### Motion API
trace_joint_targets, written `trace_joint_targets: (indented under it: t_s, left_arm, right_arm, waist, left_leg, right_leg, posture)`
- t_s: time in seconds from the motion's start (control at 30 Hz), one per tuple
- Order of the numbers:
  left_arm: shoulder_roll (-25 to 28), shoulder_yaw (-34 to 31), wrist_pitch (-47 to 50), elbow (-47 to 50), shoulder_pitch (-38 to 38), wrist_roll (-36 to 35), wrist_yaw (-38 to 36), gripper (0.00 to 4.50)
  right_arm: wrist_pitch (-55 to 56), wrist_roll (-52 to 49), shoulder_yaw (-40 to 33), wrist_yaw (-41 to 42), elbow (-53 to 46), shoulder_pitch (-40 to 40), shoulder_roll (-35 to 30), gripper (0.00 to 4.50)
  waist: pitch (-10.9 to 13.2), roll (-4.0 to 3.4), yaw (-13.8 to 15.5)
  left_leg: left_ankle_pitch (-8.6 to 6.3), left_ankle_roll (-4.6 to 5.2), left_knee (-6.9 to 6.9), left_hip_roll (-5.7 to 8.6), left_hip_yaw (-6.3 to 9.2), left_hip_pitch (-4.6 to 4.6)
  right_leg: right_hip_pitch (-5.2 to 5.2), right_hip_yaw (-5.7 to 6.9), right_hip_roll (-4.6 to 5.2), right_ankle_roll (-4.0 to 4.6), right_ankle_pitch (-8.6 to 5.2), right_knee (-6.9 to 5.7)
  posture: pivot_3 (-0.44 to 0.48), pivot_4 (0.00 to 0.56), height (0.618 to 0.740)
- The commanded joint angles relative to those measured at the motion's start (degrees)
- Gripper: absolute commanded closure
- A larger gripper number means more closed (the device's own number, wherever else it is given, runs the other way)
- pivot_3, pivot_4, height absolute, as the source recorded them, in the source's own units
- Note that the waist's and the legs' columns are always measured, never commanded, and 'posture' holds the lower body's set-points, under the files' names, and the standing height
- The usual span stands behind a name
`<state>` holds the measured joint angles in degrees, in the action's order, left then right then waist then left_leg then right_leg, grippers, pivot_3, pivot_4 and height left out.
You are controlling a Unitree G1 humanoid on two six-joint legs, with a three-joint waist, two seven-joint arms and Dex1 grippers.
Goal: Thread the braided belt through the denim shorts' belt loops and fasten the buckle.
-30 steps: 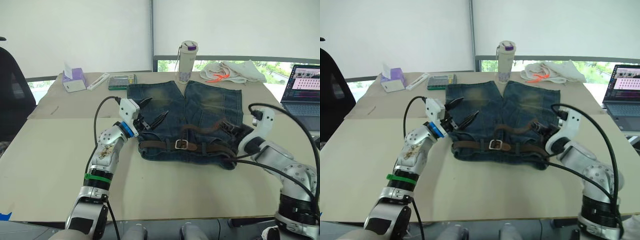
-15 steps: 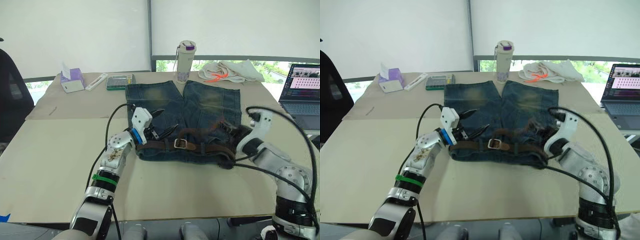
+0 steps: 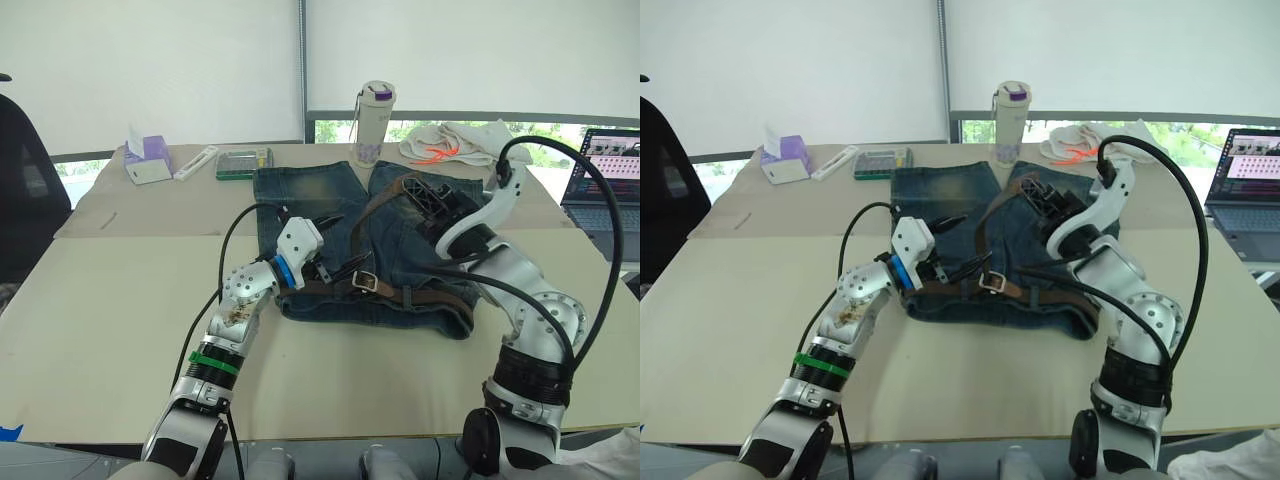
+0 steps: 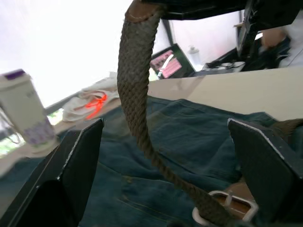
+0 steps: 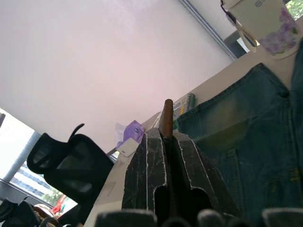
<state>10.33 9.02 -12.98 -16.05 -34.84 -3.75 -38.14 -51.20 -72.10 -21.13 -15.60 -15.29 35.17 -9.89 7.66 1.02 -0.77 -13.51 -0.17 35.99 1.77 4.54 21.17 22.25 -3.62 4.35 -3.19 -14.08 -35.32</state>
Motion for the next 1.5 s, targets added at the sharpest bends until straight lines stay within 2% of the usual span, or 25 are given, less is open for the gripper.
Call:
trace_joint_targets:
  t_s: [0.03,0.23,0.27,0.37,0.63,0.67,0.7,0.87,0.9,1.0,1.1,1.2,1.3,1.4,1.5]
  left_arm:
    - [-0.6,1.1,-4.3,2.1,-0.8,5.5,5.6,0.07]
    - [-2.7,1.4,-6.2,-0.6,-1.9,9.4,12.1,0.07]
    - [-3.1,1.2,-6.2,-1.0,-2.2,9.4,12.8,0.59]
    - [-3.4,1.0,-7.3,-2.2,-3.4,10.2,14.7,1.47]
    - [-3.5,1.4,-7.1,-2.2,-3.0,9.8,15.3,4.17]
    - [-3.6,1.3,-6.8,-1.9,-2.7,9.7,15.5,4.47]
    - [-3.7,1.1,-6.3,-1.5,-2.4,9.4,15.6,4.47]
    - [-6.9,-2.8,0.7,0.7,-0.3,2.1,15.9,4.5]
    - [-7.8,-4.1,3.1,1.5,0.2,-0.4,16.0,4.5]
    - [-9.4,-8.2,10.9,5.2,1.9,-8.3,15.8,4.5]
    - [-9.6,-12.4,18.1,9.1,3.7,-16.0,15.8,4.5]
    - [-8.5,-15.4,22.1,10.9,5.2,-18.6,17.2,4.5]
    - [-5.8,-15.8,23.8,12.4,7.3,-17.6,17.2,4.5]
    - [-3.8,-15.6,24.4,13.7,9.4,-16.4,17.8,4.5]
    - [-2.2,-15.1,24.0,14.8,12.1,-13.8,19.3,4.5]
  right_arm:
    - [1.1,-2.5,1.1,-1.6,-2.3,0.9,0.8,4.5]
    - [1.3,-4.4,2.6,-3.3,-3.3,0.6,1.2,4.5]
    - [1.3,-4.7,2.8,-3.5,-3.4,0.5,1.1,4.5]
    - [1.2,-5.8,3.3,-4.2,-3.9,0.1,0.9,4.5]
    - [1.5,-5.7,5.0,-3.9,-4.6,-1.1,-0.3,4.5]
    - [1.5,-5.6,5.2,-3.5,-4.8,-1.2,-0.6,4.5]
    - [1.7,-5.2,5.3,-3.2,-4.8,-1.2,-0.9,4.5]
    - [3.4,-1.4,6.0,3.8,-5.4,-1.3,-4.4,2.65]
    - [3.9,0.8,6.7,7.0,-5.8,-1.4,-6.2,2.34]
    - [8.2,13.1,12.9,23.6,-7.8,-5.3,-16.2,1.3]
    - [13.8,22.7,19.3,35.8,-5.7,-10.7,-22.0,1.3]
    - [20.5,27.4,22.4,45.4,-1.0,-12.4,-21.7,1.3]
    - [25.4,31.5,23.6,52.6,6.1,-11.7,-21.1,2.04]
    - [29.1,35.4,24.7,60.1,13.1,-10.2,-21.1,3.18]
    - [31.7,39.0,26.2,66.2,18.6,-9.0,-21.1,4.12]
  waist:
    - [0.0,0.0,0.0]
    - [0.0,0.0,-0.1]
    - [0.0,0.0,-0.1]
    - [0.0,0.0,-0.1]
    - [0.0,0.0,-0.1]
    - [0.0,0.0,-0.1]
    - [0.0,0.0,-0.1]
    - [0.0,0.0,-0.1]
    - [0.0,0.0,-0.2]
    - [0.0,-0.01,-0.1]
    - [0.0,0.0,-0.2]
    - [0.0,0.02,-0.6]
    - [0.0,0.02,-1.2]
    - [0.0,0.02,-1.1]
    - [0.0,0.02,-0.8]
  left_leg:
    - [0.0,0.0,0.0,0.01,-0.01,0.0]
    - [0.0,0.0,0.0,0.0,-0.02,0.0]
    - [0.0,0.0,0.0,0.0,-0.02,0.0]
    - [0.0,0.0,0.0,0.01,-0.03,0.0]
    - [0.0,0.0,0.0,0.0,-0.06,0.01]
    - [0.0,0.0,-0.01,0.0,-0.06,0.01]
    - [0.0,0.0,0.0,0.01,-0.06,0.01]
    - [0.0,0.0,-0.01,0.0,-0.06,0.01]
    - [0.0,0.0,0.0,0.0,-0.06,0.01]
    - [0.0,0.0,0.04,0.06,-0.15,0.06]
    - [-0.01,0.02,0.04,0.03,-0.16,0.05]
    - [-0.01,0.02,0.04,-0.03,-0.17,0.03]
    - [-0.01,0.02,0.06,-0.1,-0.18,-0.03]
    - [-0.01,0.01,0.05,-0.11,-0.15,-0.03]
    - [-0.01,0.01,0.04,-0.09,-0.15,-0.02]
  right_leg:
    - [0.0,0.0,0.0,0.0,0.0,0.0]
    - [0.0,0.0,-0.02,0.0,0.0,-0.01]
    - [0.0,0.0,-0.02,0.0,0.0,-0.01]
    - [0.0,0.0,-0.01,0.0,0.0,-0.01]
    - [0.0,0.02,-0.03,-0.01,0.0,-0.01]
    - [0.0,0.02,-0.02,0.0,0.0,-0.01]
    - [0.0,0.02,-0.02,-0.01,0.0,-0.01]
    - [0.0,0.02,-0.02,-0.01,0.0,0.0]
    - [0.0,0.02,-0.03,-0.01,-0.01,0.01]
    - [-0.02,0.09,0.0,-0.04,-0.02,0.05]
    - [-0.06,0.14,-0.03,-0.06,-0.03,0.15]
    - [-0.07,0.15,-0.07,-0.06,-0.04,0.13]
    - [-0.07,0.1,-0.16,-0.04,-0.02,0.04]
    - [-0.07,0.1,-0.18,-0.01,-0.01,0.08]
    - [-0.07,0.1,-0.14,0.0,0.0,0.1]
  posture:
    - [0.0,0.15,0.74]
    - [0.0,0.15,0.74]
    - [0.0,0.15,0.74]
    - [0.0,0.15,0.74]
    - [0.0,0.15,0.74]
    - [0.0,0.15,0.74]
    - [0.0,0.15,0.74]
    - [0.0,0.15,0.74]
    - [0.0,0.15,0.74]
    - [0.0,0.15,0.74]
    - [0.0,0.15,0.74]
    - [0.0,0.15,0.74]
    - [0.0,0.15,0.74]
    - [0.0,0.15,0.74]
    - [0.0,0.15,0.74]
